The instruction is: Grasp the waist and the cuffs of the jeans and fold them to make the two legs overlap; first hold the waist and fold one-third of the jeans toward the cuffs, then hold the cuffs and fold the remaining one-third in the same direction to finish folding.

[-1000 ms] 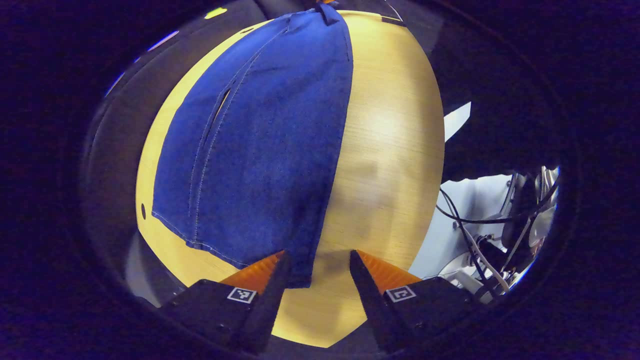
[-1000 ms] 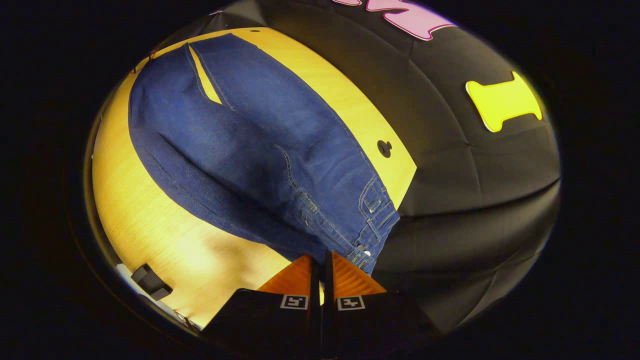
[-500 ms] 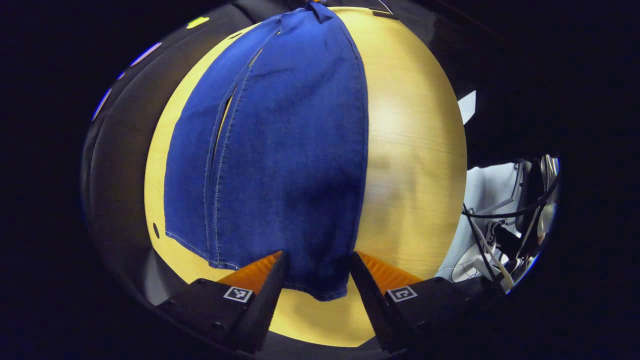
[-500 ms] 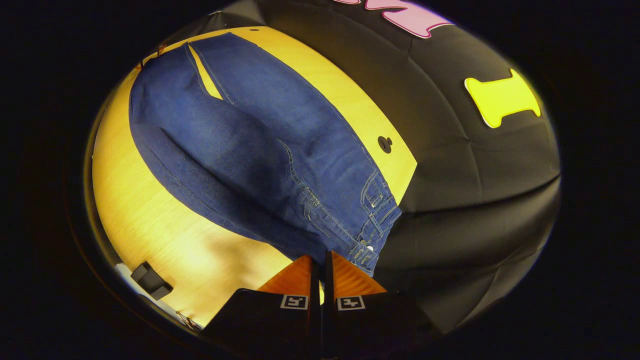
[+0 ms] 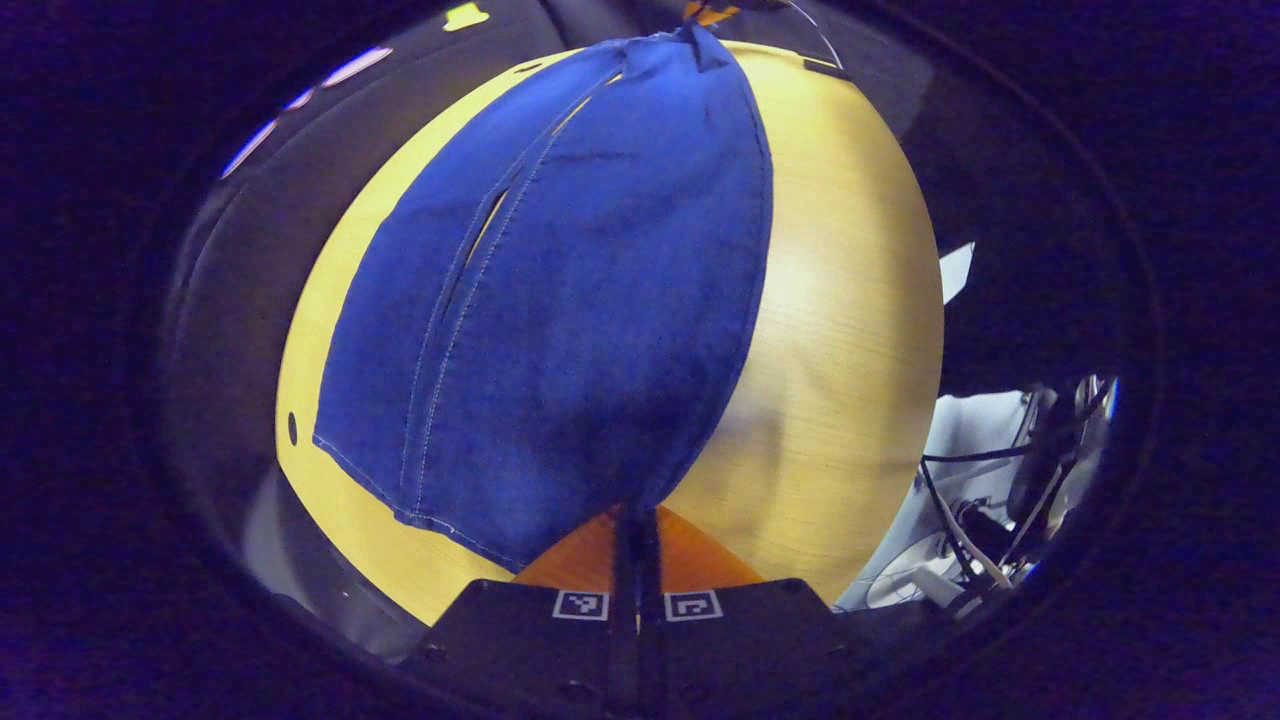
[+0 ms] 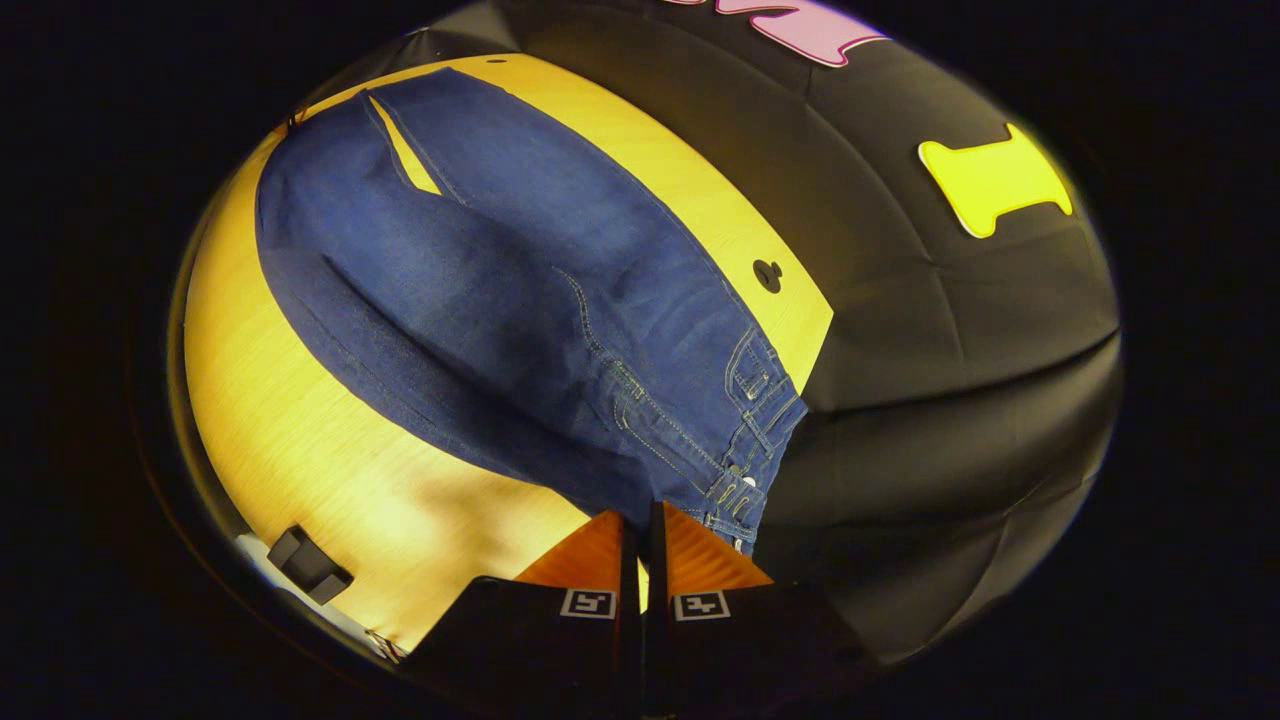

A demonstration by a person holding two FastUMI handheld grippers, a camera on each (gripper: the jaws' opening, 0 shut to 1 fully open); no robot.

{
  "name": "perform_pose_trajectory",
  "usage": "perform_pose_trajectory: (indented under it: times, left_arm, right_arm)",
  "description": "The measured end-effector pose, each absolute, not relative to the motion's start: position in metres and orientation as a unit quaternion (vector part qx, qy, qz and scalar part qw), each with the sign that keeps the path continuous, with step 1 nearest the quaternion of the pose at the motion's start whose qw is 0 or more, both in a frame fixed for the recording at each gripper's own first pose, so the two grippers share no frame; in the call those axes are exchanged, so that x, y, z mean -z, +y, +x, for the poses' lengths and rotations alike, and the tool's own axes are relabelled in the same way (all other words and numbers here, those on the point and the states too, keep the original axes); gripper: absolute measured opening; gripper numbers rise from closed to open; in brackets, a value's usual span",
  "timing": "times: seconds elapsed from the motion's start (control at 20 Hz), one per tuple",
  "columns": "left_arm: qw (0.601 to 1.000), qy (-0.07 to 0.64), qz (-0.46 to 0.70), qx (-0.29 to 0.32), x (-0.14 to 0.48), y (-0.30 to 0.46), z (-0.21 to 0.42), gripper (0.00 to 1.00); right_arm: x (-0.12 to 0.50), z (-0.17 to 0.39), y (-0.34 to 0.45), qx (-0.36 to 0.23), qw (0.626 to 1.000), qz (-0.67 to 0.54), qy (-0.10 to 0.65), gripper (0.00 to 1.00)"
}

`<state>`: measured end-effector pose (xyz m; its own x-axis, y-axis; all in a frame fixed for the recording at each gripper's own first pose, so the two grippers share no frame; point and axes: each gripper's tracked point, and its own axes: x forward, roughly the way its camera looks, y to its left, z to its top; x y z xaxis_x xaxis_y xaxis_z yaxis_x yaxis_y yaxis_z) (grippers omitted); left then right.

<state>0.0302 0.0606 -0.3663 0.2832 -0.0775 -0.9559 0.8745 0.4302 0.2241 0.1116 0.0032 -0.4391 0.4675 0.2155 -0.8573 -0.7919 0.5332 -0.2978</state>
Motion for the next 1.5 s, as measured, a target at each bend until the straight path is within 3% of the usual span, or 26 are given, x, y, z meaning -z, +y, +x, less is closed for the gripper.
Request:
perform_pose_trajectory:
  times: [0.2,0.3,0.4,0.55,0.75,1.1,1.35,1.4,1.45,1.5]
  left_arm:
    - [0.757,0.488,0.307,0.307,0.329,0.055,0.056,0.09]
    - [0.781,0.487,0.274,0.278,0.309,0.056,0.074,0.06]
    - [0.791,0.493,0.25,0.262,0.294,0.055,0.086,0.06]
    - [0.805,0.489,0.236,0.239,0.274,0.051,0.112,0.1]
    - [0.833,0.481,0.206,0.178,0.258,0.064,0.175,0.06]
    - [0.821,0.518,0.217,0.106,0.314,0.071,0.263,0.06]
    - [0.817,0.516,0.247,0.067,0.324,0.057,0.27,0.07]
    - [0.822,0.507,0.254,0.049,0.318,0.062,0.273,0.3]
    - [0.83,0.498,0.248,0.048,0.314,0.059,0.273,0.53]
    - [0.839,0.482,0.249,0.041,0.303,0.055,0.276,0.77]
  right_arm:
    - [0.426,0.126,0.003,-0.299,0.805,-0.324,0.398,0.06]
    - [0.422,0.138,0.003,-0.289,0.812,-0.316,0.397,0.06]
    - [0.411,0.155,0.007,-0.281,0.821,-0.313,0.386,0.02]
    - [0.389,0.187,0.016,-0.258,0.846,-0.284,0.37,0.06]
    - [0.379,0.243,0.028,-0.228,0.869,-0.257,0.356,0.06]
    - [0.463,0.313,0.068,-0.185,0.855,-0.224,0.429,0.06]
    - [0.52,0.319,0.081,-0.172,0.84,-0.199,0.475,0.1]
    - [0.519,0.319,0.08,-0.171,0.843,-0.188,0.475,0.18]
    - [0.514,0.321,0.075,-0.165,0.846,-0.178,0.475,0.19]
    - [0.505,0.322,0.072,-0.163,0.853,-0.155,0.472,0.39]
